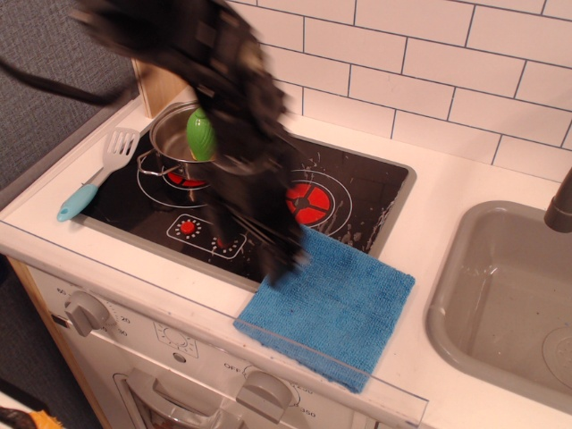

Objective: Move the towel to top right corner of stove

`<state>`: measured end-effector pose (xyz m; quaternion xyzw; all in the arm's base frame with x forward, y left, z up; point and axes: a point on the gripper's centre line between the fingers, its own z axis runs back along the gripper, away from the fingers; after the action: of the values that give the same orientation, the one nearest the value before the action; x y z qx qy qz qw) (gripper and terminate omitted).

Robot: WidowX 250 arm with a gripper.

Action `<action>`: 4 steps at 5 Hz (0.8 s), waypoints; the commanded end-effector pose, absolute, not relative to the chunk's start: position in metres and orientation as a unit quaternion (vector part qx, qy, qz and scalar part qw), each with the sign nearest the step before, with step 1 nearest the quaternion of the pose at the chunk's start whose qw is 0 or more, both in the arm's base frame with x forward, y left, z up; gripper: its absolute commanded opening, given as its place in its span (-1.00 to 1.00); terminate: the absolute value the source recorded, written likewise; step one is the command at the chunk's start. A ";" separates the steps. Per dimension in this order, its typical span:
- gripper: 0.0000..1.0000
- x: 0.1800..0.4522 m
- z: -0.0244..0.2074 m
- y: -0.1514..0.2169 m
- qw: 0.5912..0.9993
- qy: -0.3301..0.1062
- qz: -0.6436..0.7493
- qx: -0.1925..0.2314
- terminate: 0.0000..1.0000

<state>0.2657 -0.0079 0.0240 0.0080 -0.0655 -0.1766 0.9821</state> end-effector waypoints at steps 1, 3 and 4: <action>1.00 0.290 0.026 -0.053 0.965 -0.095 -0.240 0.052 -1.00; 1.00 0.292 0.016 -0.049 0.967 -0.075 -0.234 0.068 -1.00; 1.00 0.299 0.001 -0.023 0.975 -0.049 -0.205 0.063 -1.00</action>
<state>0.3051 -0.0352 0.0065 0.0605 -0.0544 -0.2141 0.9734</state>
